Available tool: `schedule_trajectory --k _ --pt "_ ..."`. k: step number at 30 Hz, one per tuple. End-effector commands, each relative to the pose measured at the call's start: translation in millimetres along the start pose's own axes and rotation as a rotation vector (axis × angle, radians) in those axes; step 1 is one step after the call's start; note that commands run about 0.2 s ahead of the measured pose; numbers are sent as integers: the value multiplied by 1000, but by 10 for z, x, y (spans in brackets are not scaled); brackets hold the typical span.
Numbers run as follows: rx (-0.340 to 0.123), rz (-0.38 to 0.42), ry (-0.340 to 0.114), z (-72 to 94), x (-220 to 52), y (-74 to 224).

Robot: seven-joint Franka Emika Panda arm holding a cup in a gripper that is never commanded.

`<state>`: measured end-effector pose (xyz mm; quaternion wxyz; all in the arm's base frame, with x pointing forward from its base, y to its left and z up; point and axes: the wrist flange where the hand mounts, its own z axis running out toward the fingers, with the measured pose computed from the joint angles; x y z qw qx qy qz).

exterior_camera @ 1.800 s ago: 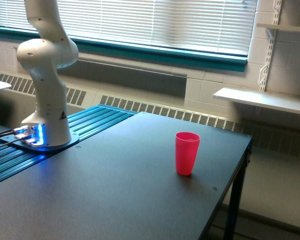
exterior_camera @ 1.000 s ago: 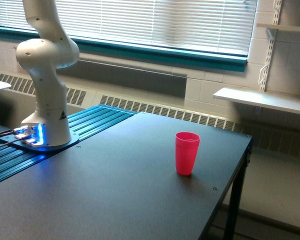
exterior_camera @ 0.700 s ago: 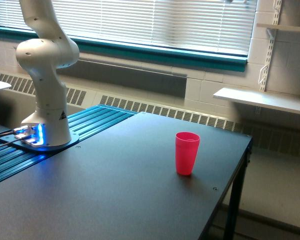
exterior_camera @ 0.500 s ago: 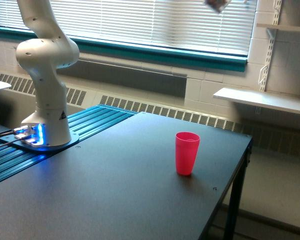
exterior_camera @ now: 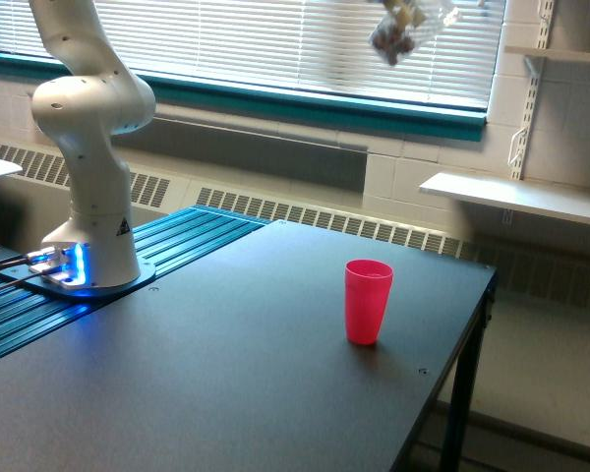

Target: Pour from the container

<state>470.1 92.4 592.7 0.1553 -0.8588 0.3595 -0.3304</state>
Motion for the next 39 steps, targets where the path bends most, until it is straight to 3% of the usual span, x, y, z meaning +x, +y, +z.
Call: schedule_trajectory --k 1,9,18,21,29,39 --pt "-61 132 -43 203 -58 188" --pt "-147 188 -48 336 -51 405" --pt "-263 335 -109 533 -47 722" --pt "-316 351 -114 604 -56 828" --pt "-347 419 -99 760 -63 1008" --pt "-396 447 -105 1009 -279 1076"
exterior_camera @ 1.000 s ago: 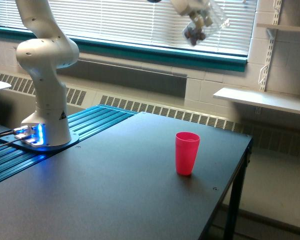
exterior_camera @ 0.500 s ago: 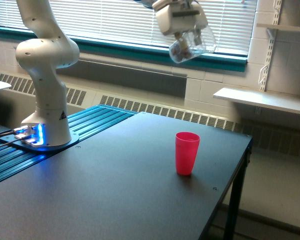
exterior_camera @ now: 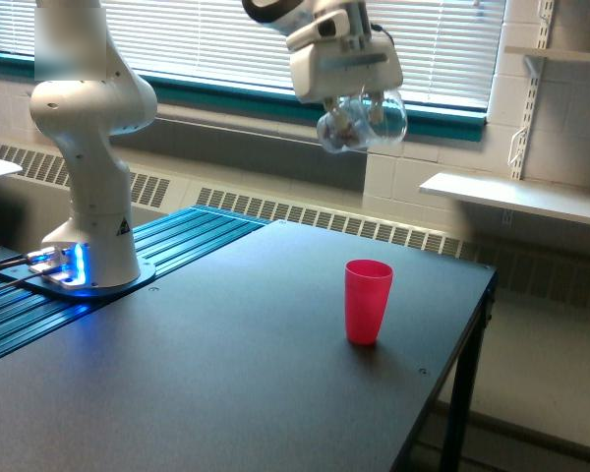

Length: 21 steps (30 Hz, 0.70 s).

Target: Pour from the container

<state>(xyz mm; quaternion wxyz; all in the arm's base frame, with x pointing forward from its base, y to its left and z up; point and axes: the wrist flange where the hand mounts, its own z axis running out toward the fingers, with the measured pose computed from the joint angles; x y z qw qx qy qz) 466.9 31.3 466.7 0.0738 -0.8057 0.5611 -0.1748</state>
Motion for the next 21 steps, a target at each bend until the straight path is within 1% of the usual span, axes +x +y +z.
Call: schedule_trajectory --k 1,3,6,9,11,14,16,17,18,21 --pt "-18 73 -3 156 -120 -7" --pt "-22 90 -8 197 -135 -3" --pt "-51 125 -17 288 -126 33" --pt "-42 201 -37 338 -33 52" --pt "-65 234 -48 390 -14 85" --pt "-73 275 -60 417 -10 84" --pt "-92 322 -81 441 8 98" --pt "-100 357 -101 453 10 101" --pt "-100 361 -112 456 9 97" --pt "-112 352 -115 475 -16 81"
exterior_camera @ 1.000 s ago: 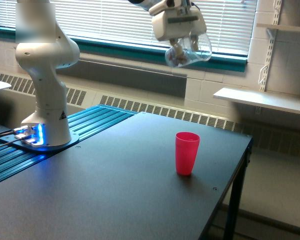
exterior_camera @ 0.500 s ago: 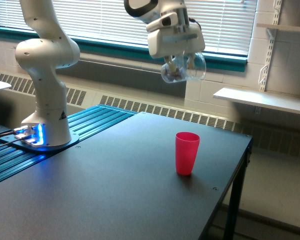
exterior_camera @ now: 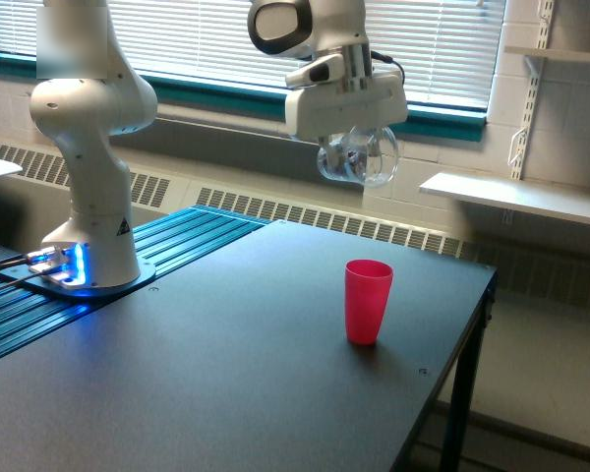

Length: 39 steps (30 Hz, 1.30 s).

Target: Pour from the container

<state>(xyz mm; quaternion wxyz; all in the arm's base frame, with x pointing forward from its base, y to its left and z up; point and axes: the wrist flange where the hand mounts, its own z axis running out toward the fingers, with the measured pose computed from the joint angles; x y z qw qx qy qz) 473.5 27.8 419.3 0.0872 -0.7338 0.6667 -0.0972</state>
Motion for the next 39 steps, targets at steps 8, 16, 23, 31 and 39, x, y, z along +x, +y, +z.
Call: schedule_trajectory --k 8,16,23,31,39 --pt "-56 48 2 127 -111 -16" --pt "-73 1 35 316 -358 5" --pt "-96 14 -37 492 -491 40" --pt "-119 37 -43 547 -490 47" --pt "-157 100 -74 574 -431 25"
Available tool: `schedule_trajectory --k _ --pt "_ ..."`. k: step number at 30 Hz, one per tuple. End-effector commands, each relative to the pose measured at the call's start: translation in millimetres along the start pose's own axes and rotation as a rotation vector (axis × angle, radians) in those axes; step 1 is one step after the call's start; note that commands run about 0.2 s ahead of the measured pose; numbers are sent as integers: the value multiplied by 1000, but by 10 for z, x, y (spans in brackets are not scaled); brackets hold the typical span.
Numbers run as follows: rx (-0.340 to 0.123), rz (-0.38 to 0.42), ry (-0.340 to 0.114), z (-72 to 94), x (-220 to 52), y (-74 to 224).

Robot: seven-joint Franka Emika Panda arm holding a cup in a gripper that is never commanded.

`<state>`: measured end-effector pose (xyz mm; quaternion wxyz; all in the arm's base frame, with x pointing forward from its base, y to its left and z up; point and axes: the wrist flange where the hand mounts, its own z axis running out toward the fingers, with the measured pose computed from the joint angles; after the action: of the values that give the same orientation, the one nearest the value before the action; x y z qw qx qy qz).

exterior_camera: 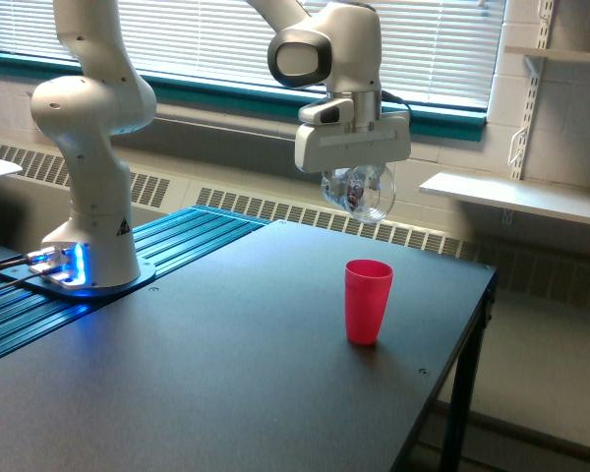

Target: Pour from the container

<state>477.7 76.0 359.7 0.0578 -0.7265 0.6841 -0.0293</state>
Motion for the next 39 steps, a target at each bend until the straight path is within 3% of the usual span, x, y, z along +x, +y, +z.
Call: schedule_trajectory --k 1,5,11,18,23,39 --pt "-24 69 -29 -21 61 -52" --pt "-38 94 -50 -7 63 -80" --pt "-60 80 -49 73 11 -89" --pt "-104 127 -54 194 79 -66" --pt "-118 154 -81 233 87 -83" --pt "-216 208 -117 339 84 -96"
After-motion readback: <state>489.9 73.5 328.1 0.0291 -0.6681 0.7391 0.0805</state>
